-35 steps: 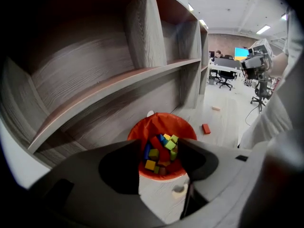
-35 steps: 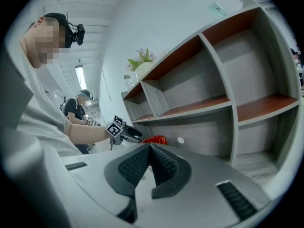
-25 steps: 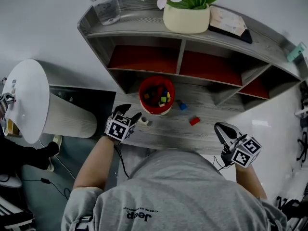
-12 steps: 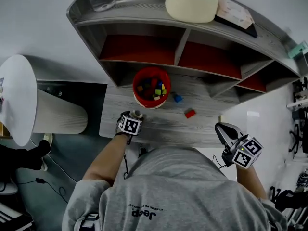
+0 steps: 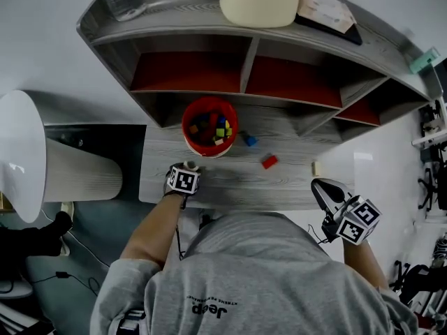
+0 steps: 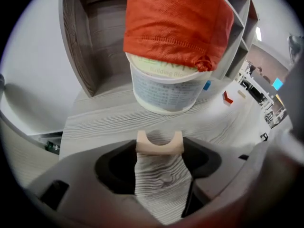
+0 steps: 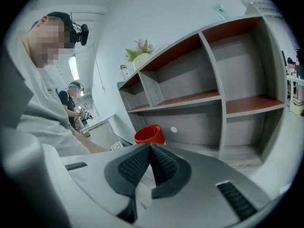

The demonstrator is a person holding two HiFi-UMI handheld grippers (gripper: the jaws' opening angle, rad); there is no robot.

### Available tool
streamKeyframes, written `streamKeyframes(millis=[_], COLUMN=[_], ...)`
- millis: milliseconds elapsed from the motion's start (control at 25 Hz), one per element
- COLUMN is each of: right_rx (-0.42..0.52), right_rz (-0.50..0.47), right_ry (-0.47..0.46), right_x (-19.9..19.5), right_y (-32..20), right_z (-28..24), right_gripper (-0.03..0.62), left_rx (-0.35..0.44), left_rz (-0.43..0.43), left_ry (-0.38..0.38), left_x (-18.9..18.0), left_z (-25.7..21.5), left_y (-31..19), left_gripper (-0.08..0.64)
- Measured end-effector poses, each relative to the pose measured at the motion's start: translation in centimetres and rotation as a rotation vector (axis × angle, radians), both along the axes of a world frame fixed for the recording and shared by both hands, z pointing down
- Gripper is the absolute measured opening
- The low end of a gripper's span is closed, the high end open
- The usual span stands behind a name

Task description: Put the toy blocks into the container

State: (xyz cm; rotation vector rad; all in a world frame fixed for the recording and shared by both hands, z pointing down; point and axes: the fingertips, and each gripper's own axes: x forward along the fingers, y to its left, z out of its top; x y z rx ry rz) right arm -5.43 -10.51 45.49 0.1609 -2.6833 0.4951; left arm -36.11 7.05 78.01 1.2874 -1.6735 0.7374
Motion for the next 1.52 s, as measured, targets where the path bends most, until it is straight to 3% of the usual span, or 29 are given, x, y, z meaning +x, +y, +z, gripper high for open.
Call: streamKeyframes(millis=[120,320,520,640,1000,1240,1360,1520], right_rx=[-0.004,-0.014,-0.019,-0.018,-0.023,-0.026,-0.025,-0.025], right_rz=[-0.017,-0.064,-0.110,-0.111,-0.051,-0.025,-0.022,-0.021], right_ry=[-0.020,-0.062,-0.108,-0.125,-0.136,-0.133,-0.132,-0.135], right_x=[-0.7,-2.7,-4.3,-4.5,-2.2,-1.0,-0.8,-0.8], right_y=[0.0,0.2,0.7,0.6,-0.4,-0.8,-0.8,-0.8], right_z=[0.0,-0.3,-0.9,-1.2,-1.4,-1.2,-1.0,-1.1], right_gripper=[0.021,0.020,0.020,0.020,0.020,0.020,0.020,0.020], left_rx=[0.046,0.178,0.308,0.354,0.315,0.314,0.338,0.354], left_rz=[-0.002,-0.018,0.034,0.068,0.155,0.149,0.151,0.156], left_ry=[0.001,-0.041,-0.093,-0.096,-0.106,-0.117,-0.111,-0.098], left_x=[-0.3,-2.0,-2.6,-2.2,-0.9,-0.8,-0.7,-0.4], left_z=[-2.4,-11.9,-22.0,-25.3,-25.3,-24.3,-24.5,-24.9], left_y=[0.1,-0.5,-3.2,-6.0,-12.2,-13.0,-13.3,-13.3], left_gripper=[0.333,0.333,0.333,0.333,0.331,0.337,0.418,0.423])
